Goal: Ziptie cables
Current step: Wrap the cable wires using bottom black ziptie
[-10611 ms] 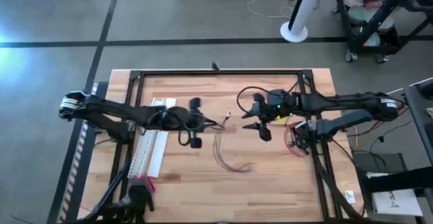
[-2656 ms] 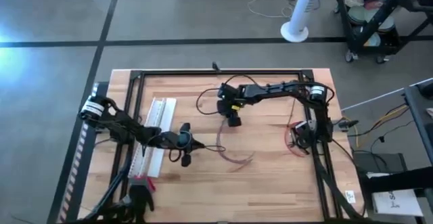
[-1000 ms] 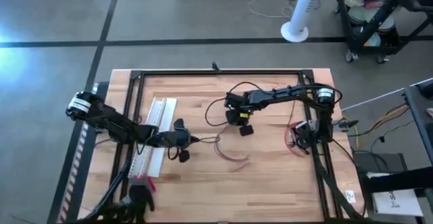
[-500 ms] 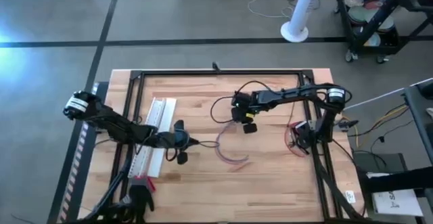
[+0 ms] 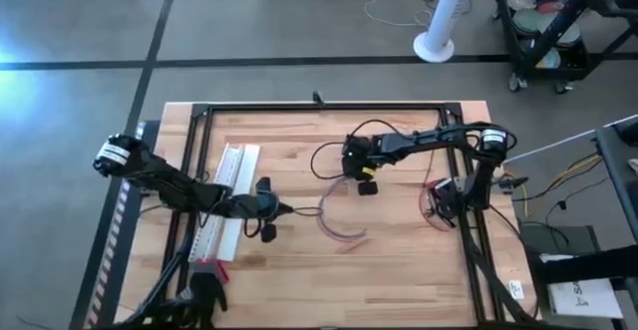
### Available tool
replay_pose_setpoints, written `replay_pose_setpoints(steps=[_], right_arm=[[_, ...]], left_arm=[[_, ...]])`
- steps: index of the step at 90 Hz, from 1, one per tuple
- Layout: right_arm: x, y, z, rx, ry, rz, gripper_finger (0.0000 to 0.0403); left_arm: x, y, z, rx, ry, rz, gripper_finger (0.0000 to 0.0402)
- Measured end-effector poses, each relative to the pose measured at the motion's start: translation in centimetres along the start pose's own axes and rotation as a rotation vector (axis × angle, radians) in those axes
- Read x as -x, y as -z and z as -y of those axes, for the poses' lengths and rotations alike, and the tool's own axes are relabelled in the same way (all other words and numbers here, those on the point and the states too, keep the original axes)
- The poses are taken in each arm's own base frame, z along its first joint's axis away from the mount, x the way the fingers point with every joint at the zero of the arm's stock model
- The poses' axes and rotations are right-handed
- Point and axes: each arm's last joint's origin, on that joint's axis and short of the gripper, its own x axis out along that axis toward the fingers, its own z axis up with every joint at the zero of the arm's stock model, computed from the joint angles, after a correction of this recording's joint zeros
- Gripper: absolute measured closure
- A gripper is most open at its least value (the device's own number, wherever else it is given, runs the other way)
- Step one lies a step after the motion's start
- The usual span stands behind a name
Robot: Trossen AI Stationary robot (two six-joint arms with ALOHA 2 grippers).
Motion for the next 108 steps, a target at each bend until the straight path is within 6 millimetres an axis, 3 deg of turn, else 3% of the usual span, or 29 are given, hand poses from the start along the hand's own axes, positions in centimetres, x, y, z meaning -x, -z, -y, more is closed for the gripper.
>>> replay_pose_setpoints(steps=[18,58,70,86,108], right_arm=[[0.2,0.3,-0.2,0.004,0.003,-0.039,0.0364],[2.8,1.7,-0.8,0.009,-0.011,-0.086,0.0322],[2.7,1.3,-0.7,0.009,0.010,-0.022,0.0316],[1.0,1.2,-0.5,0.017,0.002,-0.016,0.0314],[0.5,1.6,-0.5,-0.029,-0.036,-0.059,0.0345]], left_arm=[[0.0,0.0,0.0,-0.001,0.002,0.000,0.0402],[0.0,0.2,0.0,-0.006,0.000,-0.014,0.0402],[0.0,0.1,0.0,-0.006,0.000,-0.012,0.0402],[0.0,0.1,0.1,-0.004,0.001,-0.009,0.0402],[0.0,0.1,0.0,-0.005,-0.001,-0.011,0.0402]])
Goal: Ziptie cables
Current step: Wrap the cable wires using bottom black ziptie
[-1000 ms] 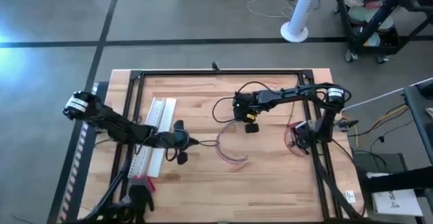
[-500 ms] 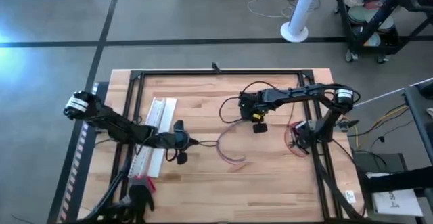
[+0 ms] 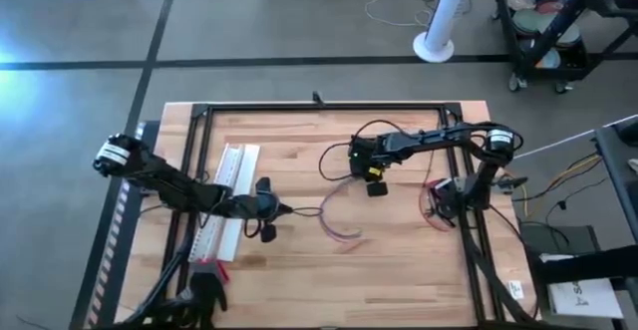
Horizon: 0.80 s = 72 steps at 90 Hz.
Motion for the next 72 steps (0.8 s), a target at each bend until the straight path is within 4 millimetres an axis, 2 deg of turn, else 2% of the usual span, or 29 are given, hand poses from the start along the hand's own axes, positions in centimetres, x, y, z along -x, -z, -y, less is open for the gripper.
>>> replay_pose_setpoints(steps=[25,72], right_arm=[[0.6,0.5,-0.2,-0.016,-0.006,-0.035,0.0397],[0.9,1.3,-0.4,-0.015,-0.014,-0.116,0.0390]], left_arm=[[0.0,0.0,0.0,0.000,0.000,0.001,0.0402],[0.0,0.0,0.0,0.000,-0.001,0.001,0.0402]])
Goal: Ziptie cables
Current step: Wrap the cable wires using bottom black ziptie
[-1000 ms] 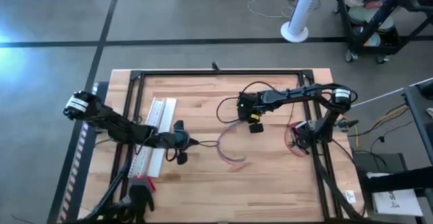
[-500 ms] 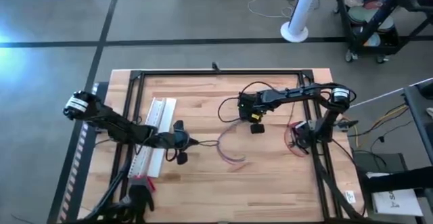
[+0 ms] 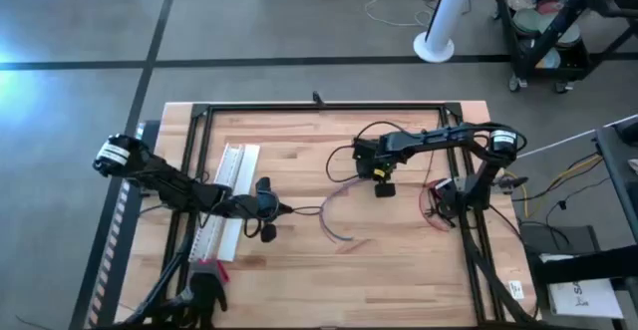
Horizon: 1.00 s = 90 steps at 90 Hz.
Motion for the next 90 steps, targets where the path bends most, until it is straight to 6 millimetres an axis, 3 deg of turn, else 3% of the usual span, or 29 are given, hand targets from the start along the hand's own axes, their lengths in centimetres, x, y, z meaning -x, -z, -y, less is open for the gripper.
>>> replay_pose_setpoints(steps=[35,68,90], right_arm=[[0.0,0.3,0.0,0.002,0.025,-0.043,0.0382],[0.5,0.5,0.0,0.003,0.040,-0.037,0.0326],[2.5,0.3,-0.4,-0.013,0.069,0.051,0.0290]], left_arm=[[0.0,0.0,0.0,-0.003,0.001,0.000,0.0402],[0.0,0.0,0.0,-0.011,0.003,-0.001,0.0402],[0.0,0.0,0.0,-0.011,0.003,-0.001,0.0402]])
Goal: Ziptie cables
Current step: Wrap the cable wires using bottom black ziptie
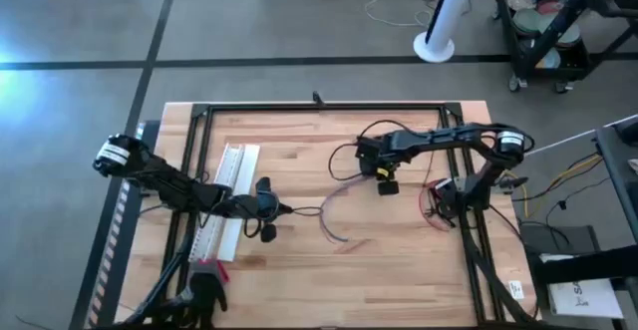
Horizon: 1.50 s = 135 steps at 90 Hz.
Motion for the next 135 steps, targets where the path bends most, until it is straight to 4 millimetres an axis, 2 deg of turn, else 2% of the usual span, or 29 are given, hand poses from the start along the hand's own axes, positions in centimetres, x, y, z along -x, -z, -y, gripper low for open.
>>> replay_pose_setpoints(steps=[9,17,34,51,60,77,96,116,135], right_arm=[[1.0,-0.4,-0.5,-0.023,0.009,0.066,0.0279],[1.7,-1.5,-1.0,-0.063,-0.029,0.205,0.0271],[1.6,-5.1,-3.1,-0.090,-0.101,0.580,0.0266],[0.9,-9.2,-5.7,-0.133,-0.150,0.925,0.0280],[0.7,-11.1,-6.7,-0.139,-0.179,1.029,0.0285],[-1.6,-13.6,-7.5,-0.141,-0.171,0.995,0.0281],[-2.2,-15.4,-7.7,-0.136,-0.177,1.013,0.0276],[-2.1,-15.6,-8.5,-0.083,-0.197,1.017,0.0295],[-2.1,-15.7,-8.4,-0.082,-0.184,1.027,0.0317]], left_arm=[[0.0,0.0,0.0,0.000,-0.001,0.000,0.0402],[0.0,0.0,0.0,0.001,-0.002,0.003,0.0402],[0.0,-0.1,-0.1,0.003,-0.021,0.014,0.0402],[0.0,-0.3,0.0,-0.009,-0.017,0.034,0.0402],[0.0,-0.3,0.0,-0.007,-0.017,0.037,0.0402],[0.0,-0.5,0.1,-0.019,-0.012,0.054,0.0402],[0.0,-0.5,0.1,-0.021,-0.011,0.058,0.0402],[0.0,-0.5,0.0,-0.023,-0.013,0.051,0.0402],[0.0,-0.5,0.1,-0.022,-0.012,0.055,0.0402]])
